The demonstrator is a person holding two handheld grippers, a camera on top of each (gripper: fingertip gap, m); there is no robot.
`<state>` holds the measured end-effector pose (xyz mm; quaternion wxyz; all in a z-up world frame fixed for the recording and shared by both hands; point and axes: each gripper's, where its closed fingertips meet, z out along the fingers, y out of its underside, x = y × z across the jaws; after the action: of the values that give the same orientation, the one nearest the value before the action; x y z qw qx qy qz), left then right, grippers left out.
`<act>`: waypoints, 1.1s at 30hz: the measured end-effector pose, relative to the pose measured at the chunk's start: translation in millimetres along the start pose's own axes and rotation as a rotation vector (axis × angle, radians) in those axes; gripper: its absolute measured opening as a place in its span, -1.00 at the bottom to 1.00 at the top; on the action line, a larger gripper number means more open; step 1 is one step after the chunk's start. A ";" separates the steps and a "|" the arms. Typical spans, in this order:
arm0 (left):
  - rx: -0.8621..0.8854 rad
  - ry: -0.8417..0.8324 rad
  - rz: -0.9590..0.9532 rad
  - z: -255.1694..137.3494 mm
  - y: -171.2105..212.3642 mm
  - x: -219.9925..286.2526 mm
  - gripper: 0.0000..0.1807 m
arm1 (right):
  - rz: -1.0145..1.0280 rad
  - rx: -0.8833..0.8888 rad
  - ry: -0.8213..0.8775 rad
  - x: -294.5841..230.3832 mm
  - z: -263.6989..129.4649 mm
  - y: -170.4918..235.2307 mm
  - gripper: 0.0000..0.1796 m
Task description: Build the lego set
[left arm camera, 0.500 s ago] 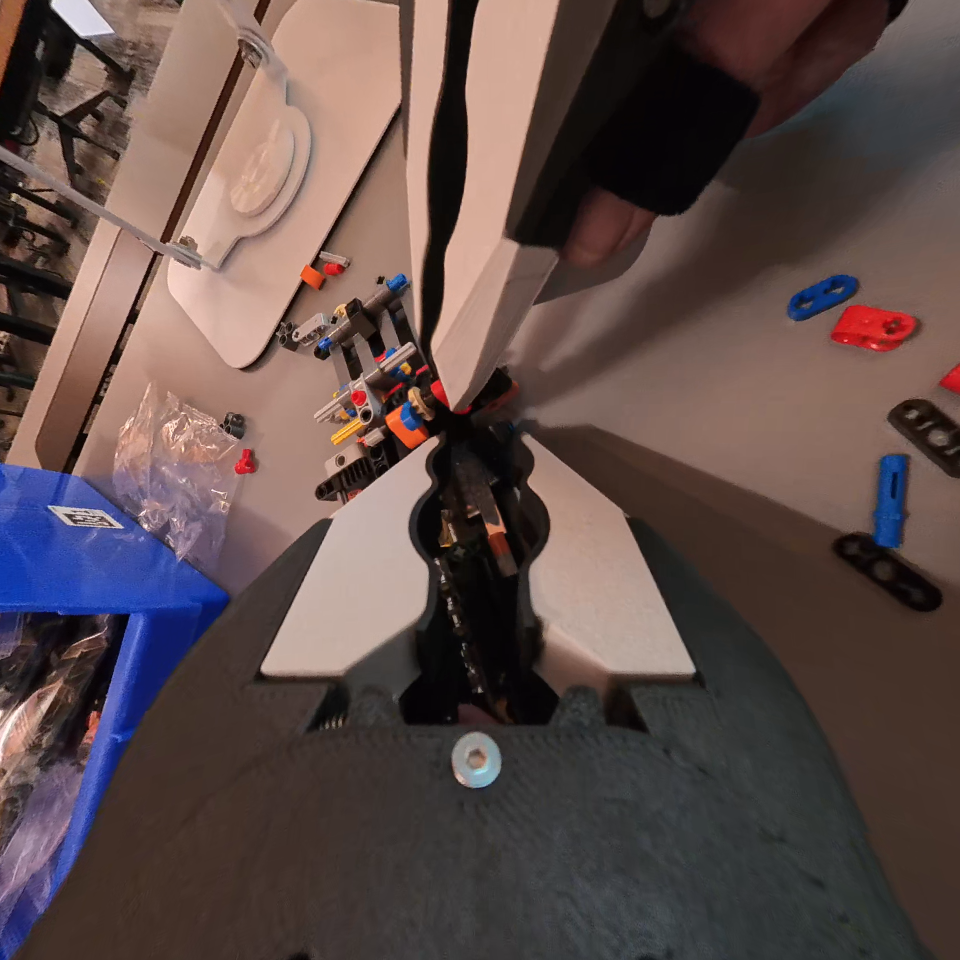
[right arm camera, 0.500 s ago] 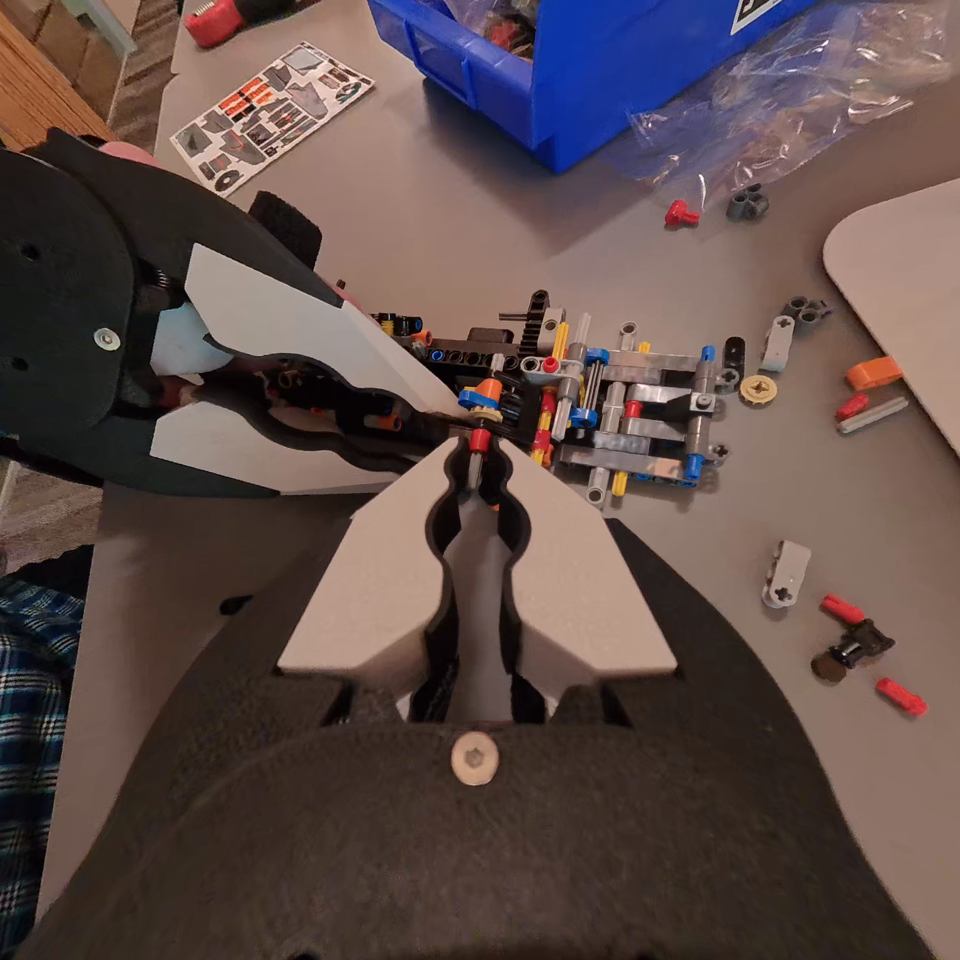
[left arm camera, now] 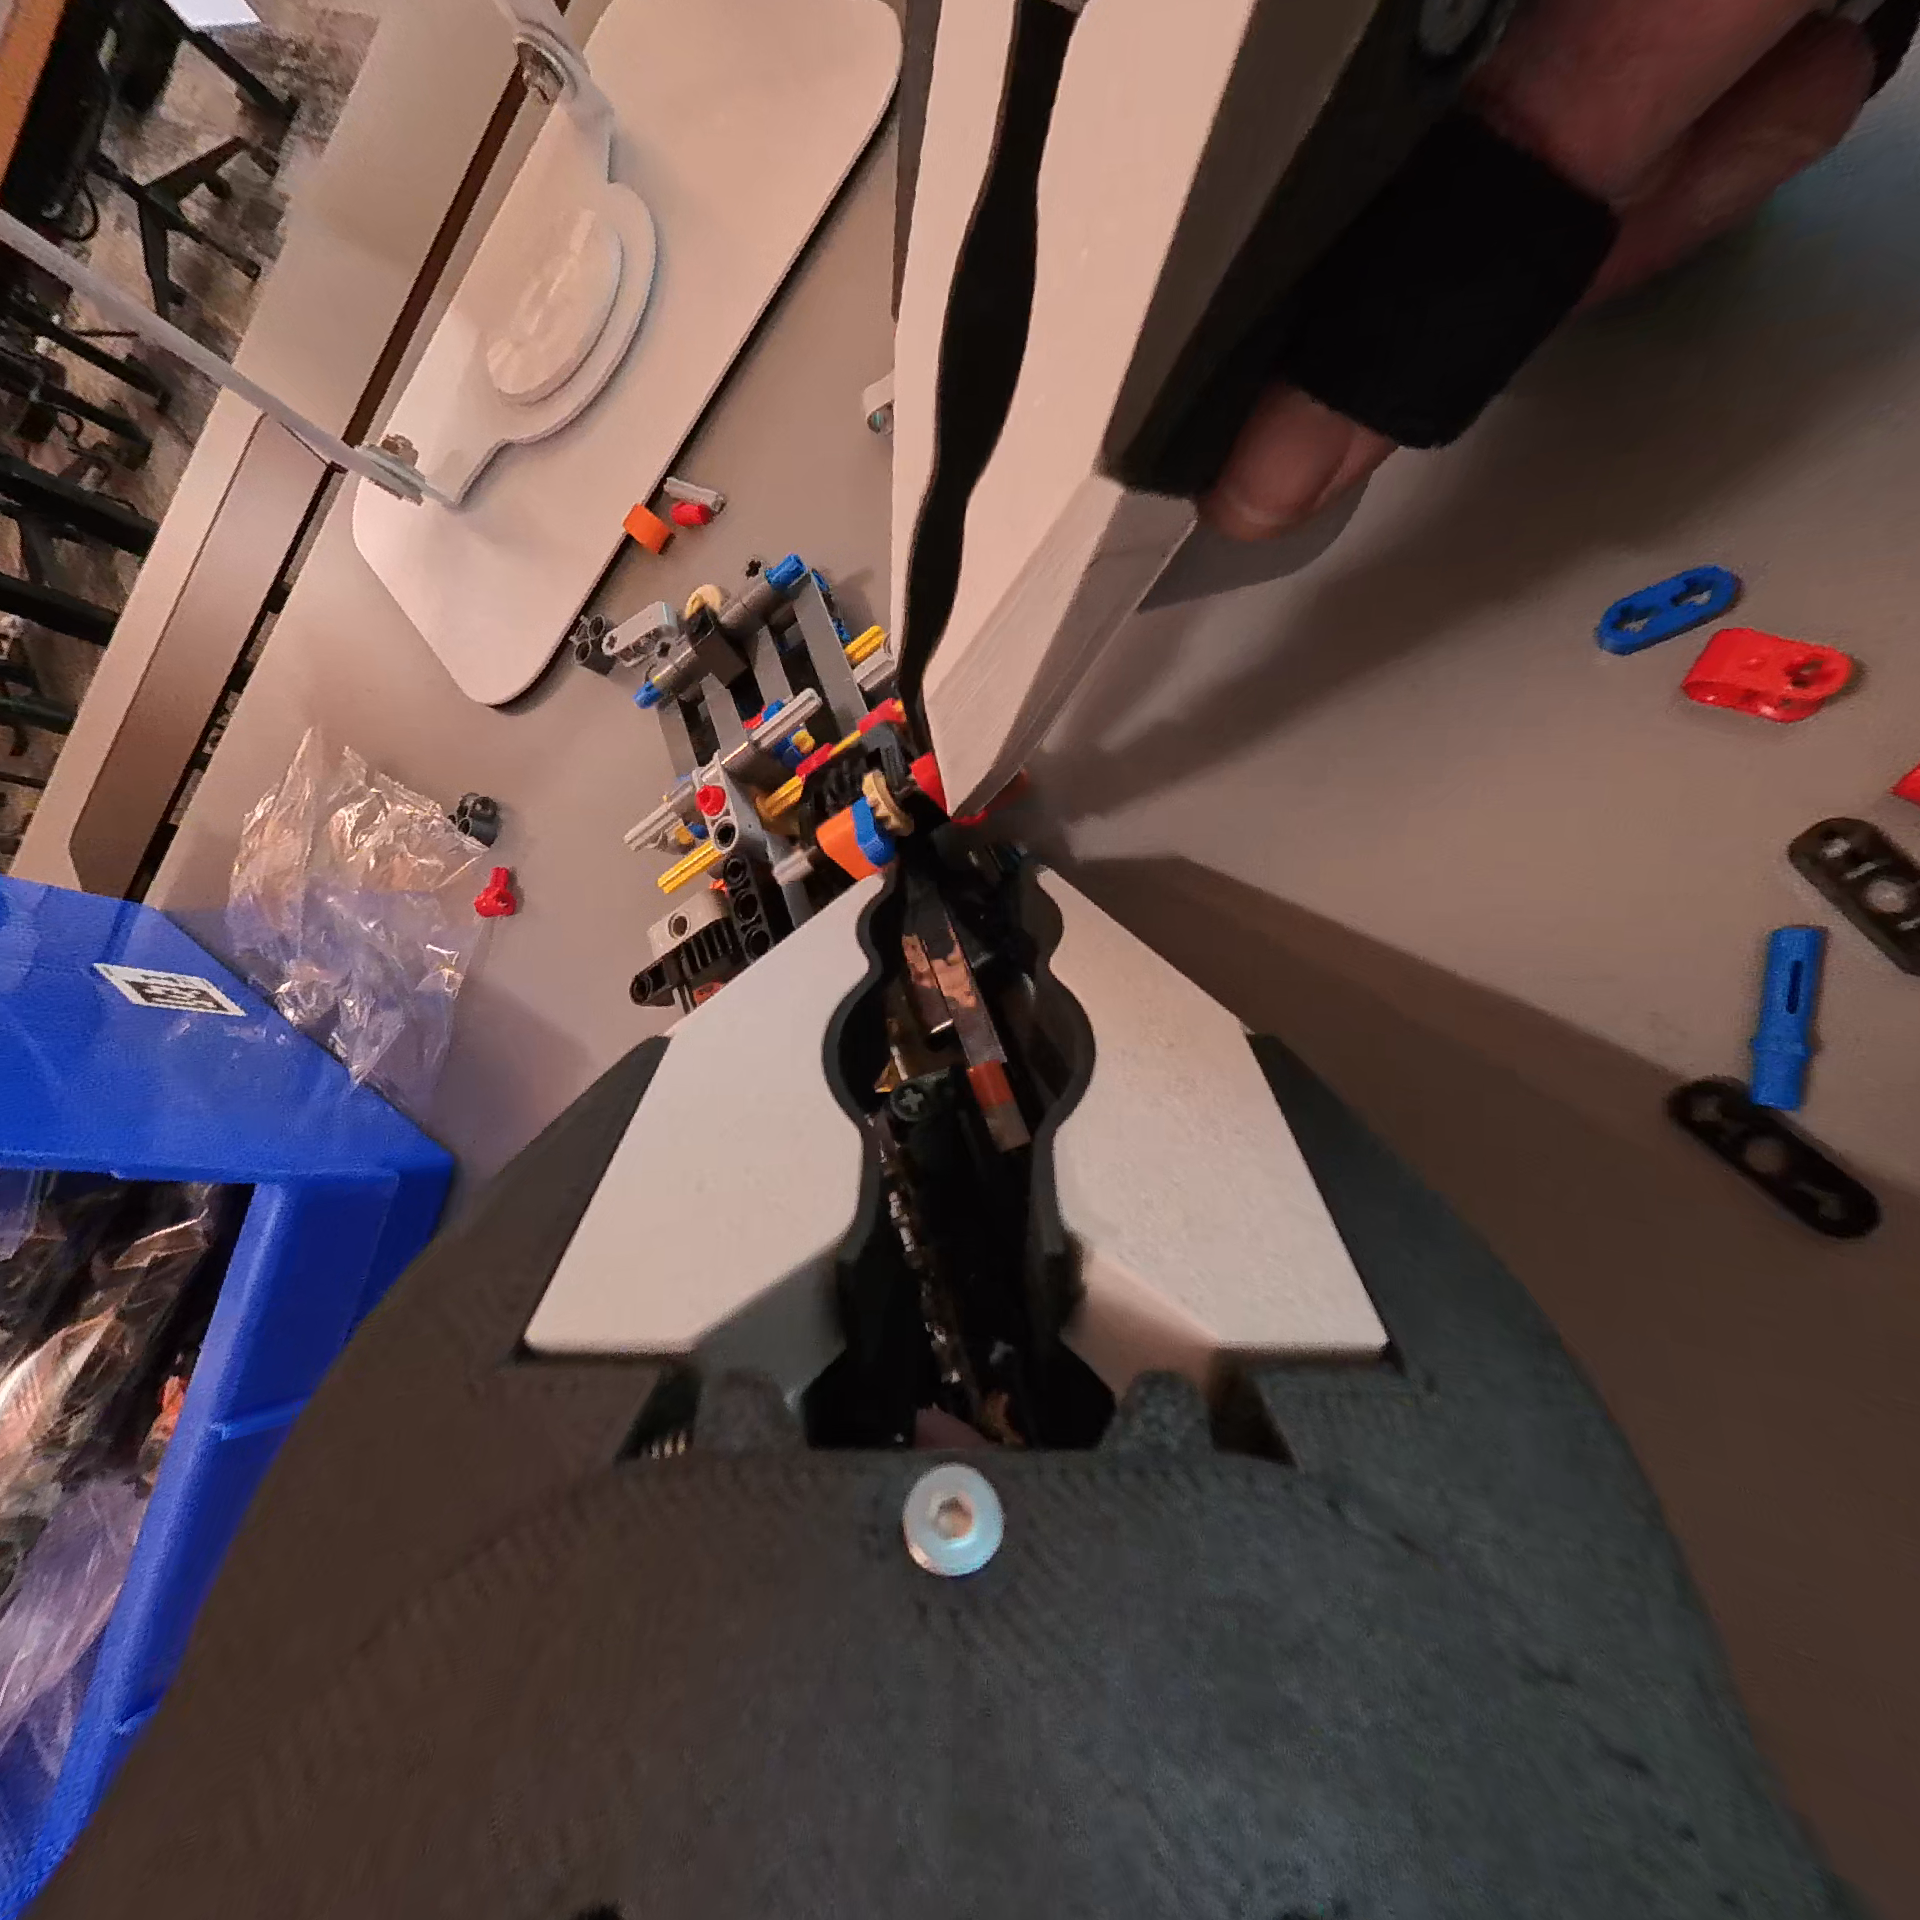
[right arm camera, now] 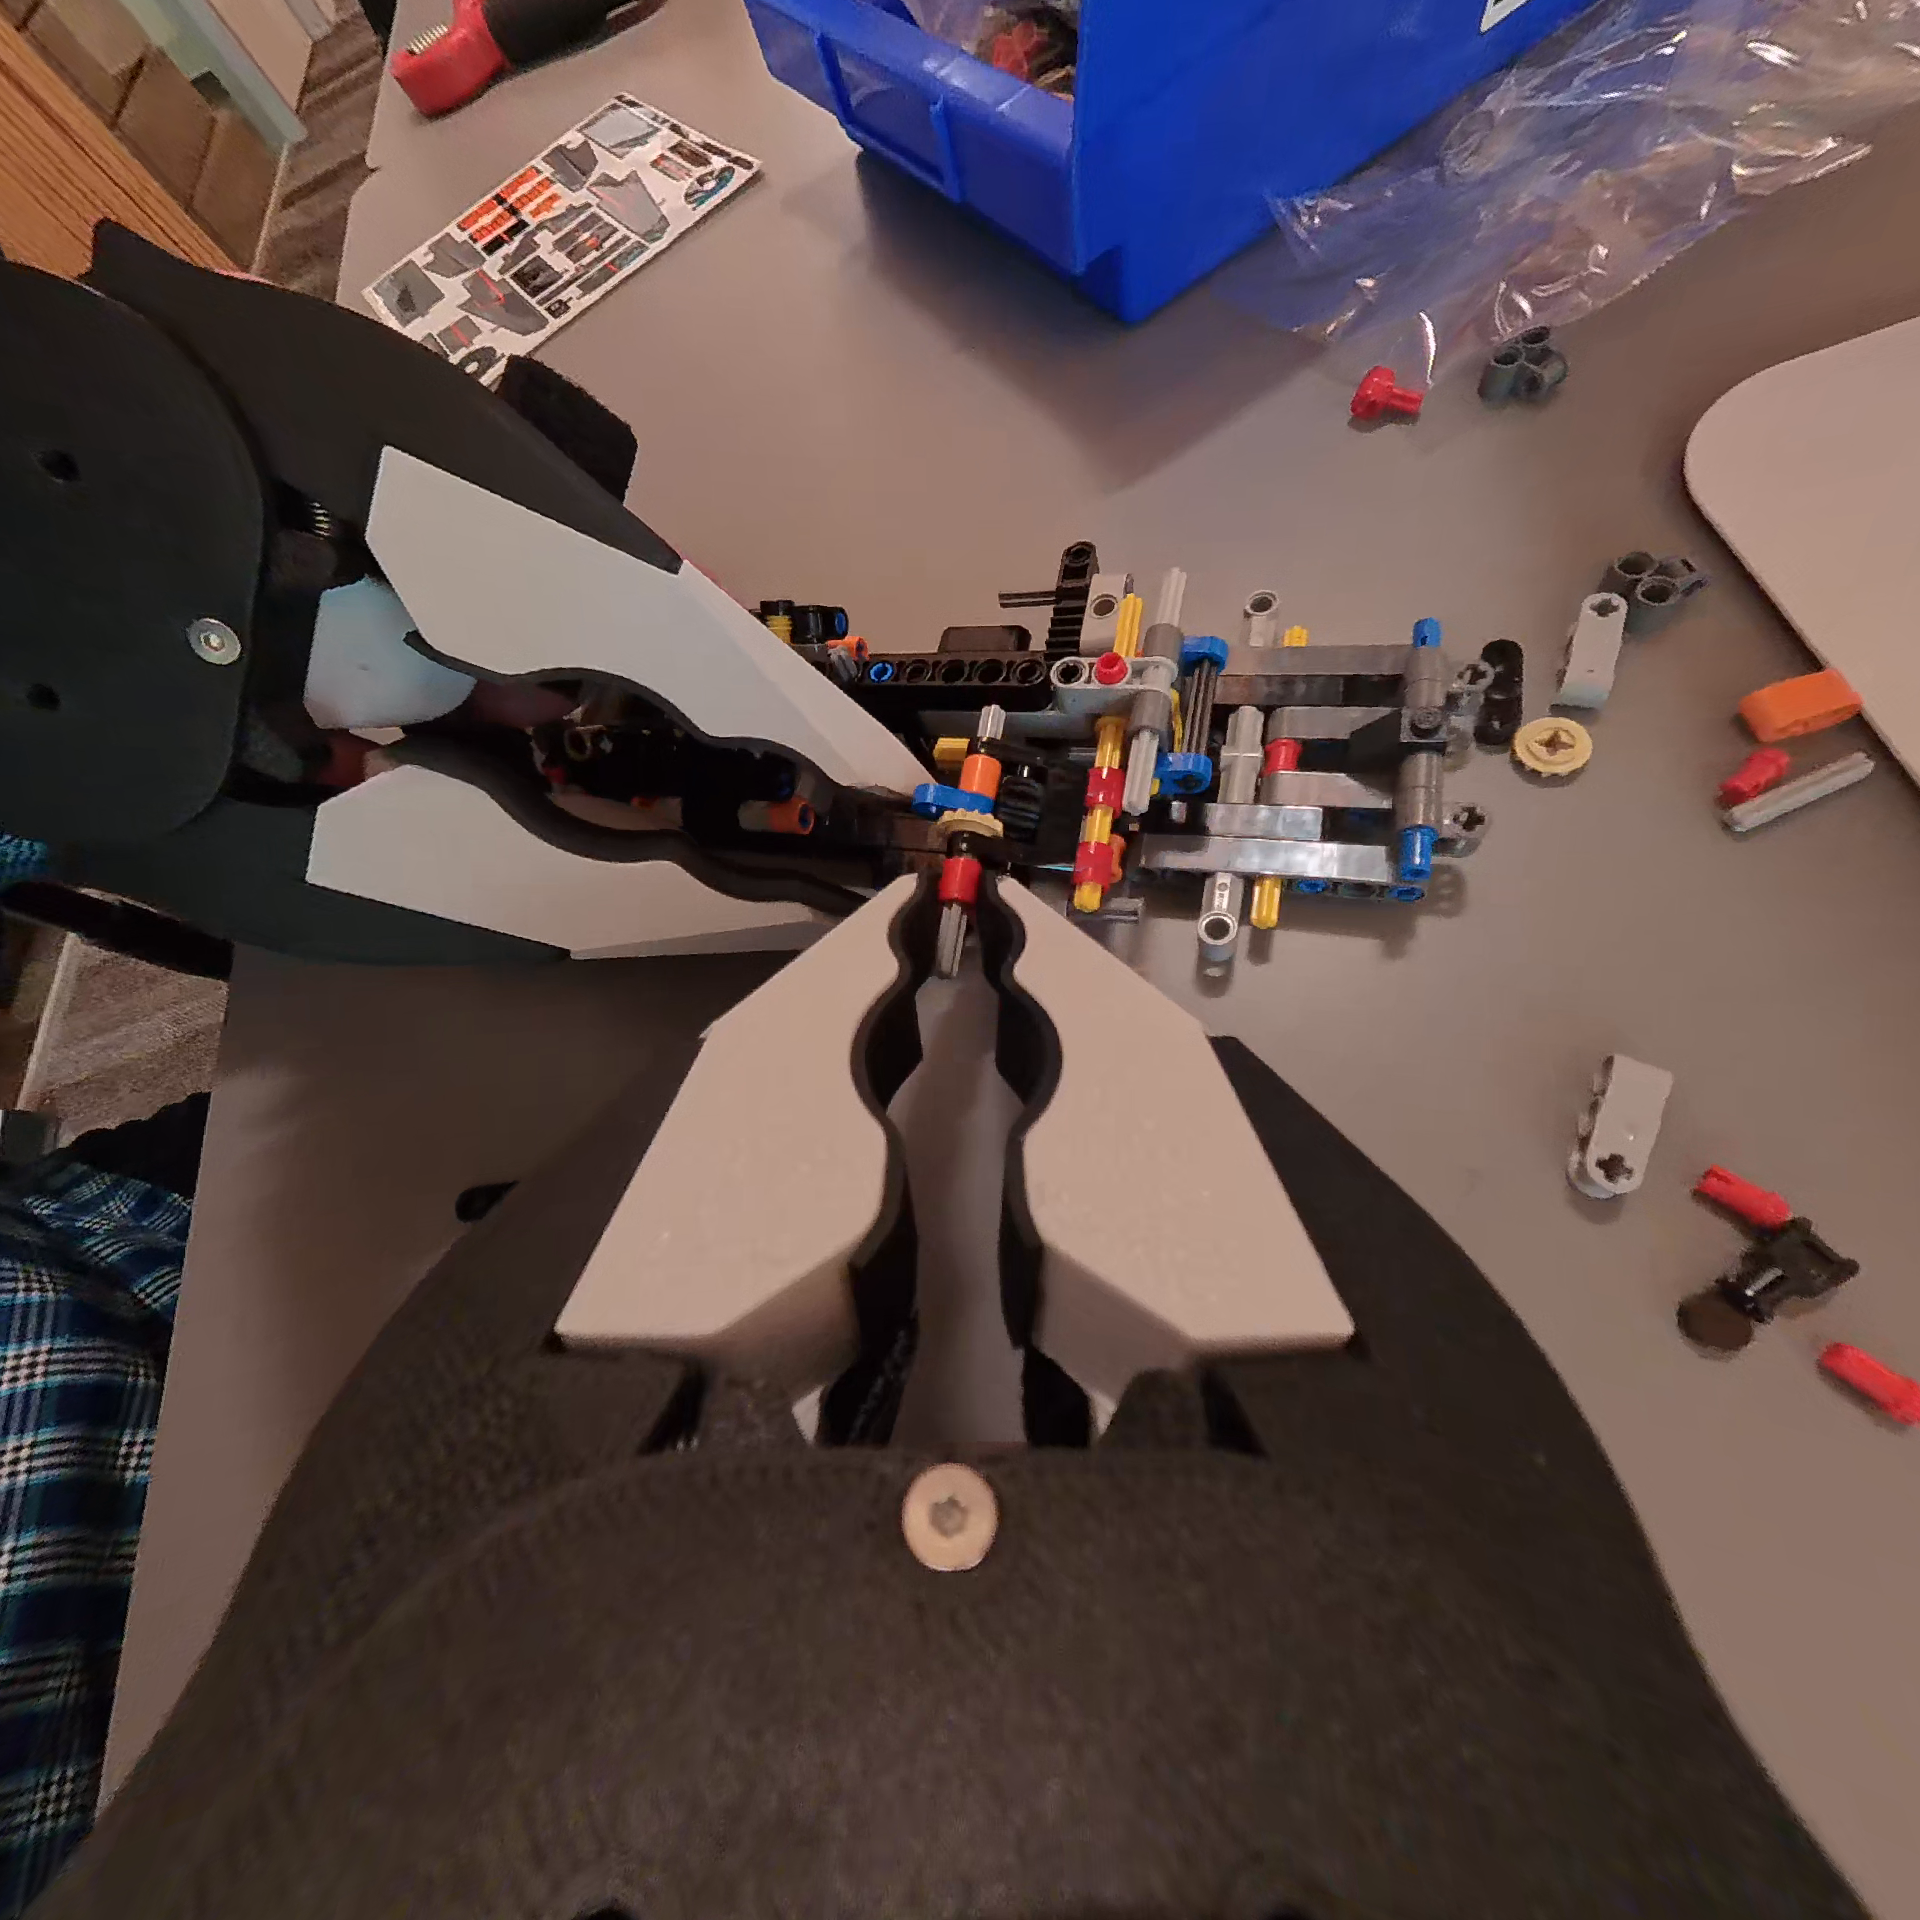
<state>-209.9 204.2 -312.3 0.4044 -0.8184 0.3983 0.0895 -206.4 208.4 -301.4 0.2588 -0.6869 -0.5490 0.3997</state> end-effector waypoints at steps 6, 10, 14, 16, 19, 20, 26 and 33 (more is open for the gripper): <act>0.007 0.001 0.005 -6.9 1.1 4.1 -0.71 | -0.010 -0.011 0.011 0.3 3.4 0.1 -0.95; -0.018 -0.030 0.001 -3.2 5.4 -0.7 -0.74 | -0.005 -0.023 0.009 0.8 6.0 0.4 -0.95; -0.028 -0.052 -0.004 -0.8 4.3 -2.8 -0.78 | -0.005 -0.028 0.014 1.9 6.7 0.8 -0.94; -0.025 -0.044 -0.025 -1.0 3.6 -3.9 -0.82 | -0.005 -0.031 0.019 2.7 7.1 0.8 -0.94; -0.027 -0.036 -0.051 -1.0 3.8 -5.7 -0.83 | -0.009 -0.027 0.026 3.4 7.7 -0.2 -0.94; -0.029 -0.036 -0.056 -0.9 3.8 -5.7 -0.83 | -0.011 -0.027 0.027 3.6 7.8 -0.2 -0.94; -0.021 -0.034 -0.064 -1.4 2.2 -5.4 -0.83 | -0.052 -0.023 0.051 2.5 7.5 0.5 -0.87; -0.017 -0.042 -0.057 -1.2 1.1 -5.2 -0.84 | -0.122 0.011 0.069 2.1 -7.0 -5.1 -0.67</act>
<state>-214.4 205.9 -309.7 0.4081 -0.8308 0.3653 0.0986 -203.2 212.4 -294.0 0.3051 -0.6641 -0.5783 0.3625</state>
